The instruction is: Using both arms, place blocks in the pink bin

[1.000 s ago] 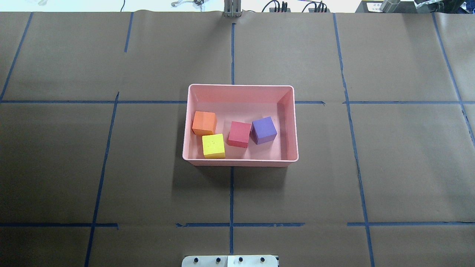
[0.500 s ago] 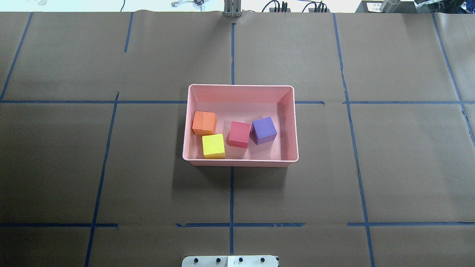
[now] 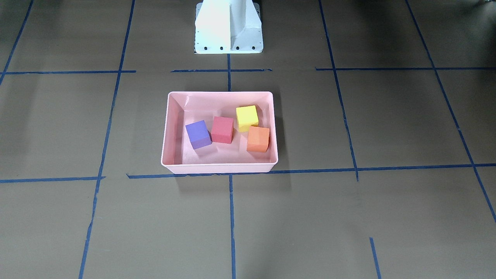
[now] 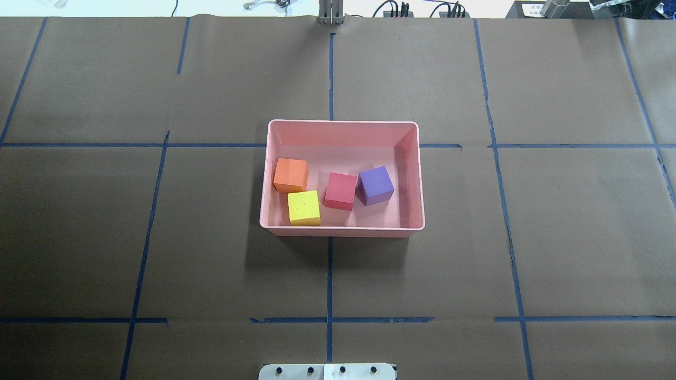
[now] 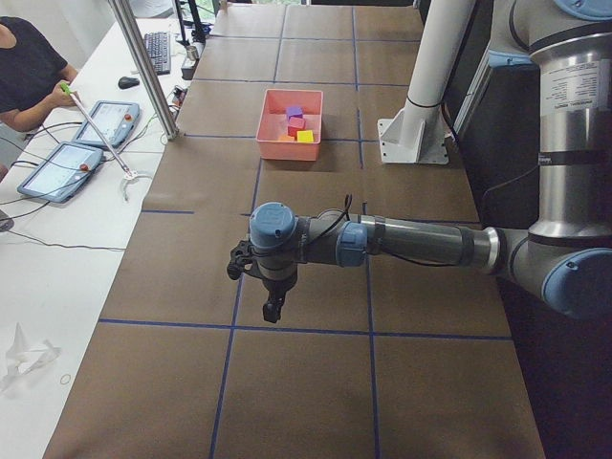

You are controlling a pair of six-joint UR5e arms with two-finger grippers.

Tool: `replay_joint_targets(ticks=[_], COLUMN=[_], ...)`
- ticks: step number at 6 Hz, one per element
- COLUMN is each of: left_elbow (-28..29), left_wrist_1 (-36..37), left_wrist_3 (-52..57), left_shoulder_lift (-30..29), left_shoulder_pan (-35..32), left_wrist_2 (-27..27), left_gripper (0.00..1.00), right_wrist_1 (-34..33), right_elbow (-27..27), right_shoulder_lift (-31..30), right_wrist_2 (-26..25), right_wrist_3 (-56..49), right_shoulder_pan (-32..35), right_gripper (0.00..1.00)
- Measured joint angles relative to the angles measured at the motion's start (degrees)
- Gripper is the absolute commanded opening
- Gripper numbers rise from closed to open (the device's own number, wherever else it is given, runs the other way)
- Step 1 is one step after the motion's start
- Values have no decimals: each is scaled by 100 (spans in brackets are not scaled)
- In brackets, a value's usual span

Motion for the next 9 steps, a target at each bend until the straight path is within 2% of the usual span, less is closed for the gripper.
replay_joint_targets(ticks=[3,7,9], left_elbow=[30,91,82], left_wrist_1=[8,4,-17], left_wrist_3=[-61,-787,-799], left_shoulder_lift=[1,-23,-32], left_shoulder_pan=[5,23,29], left_wrist_2=[-17,-257,-266], left_gripper=[100,100,100], right_wrist_1=[0,0,8], right_elbow=[-23,-185,-44], right_shoulder_lift=[-9,60,103], right_wrist_2=[13,43,262], right_wrist_3=[7,24,34], right_shoulder_pan=[-5,-236,-302], right_gripper=[100,100,100])
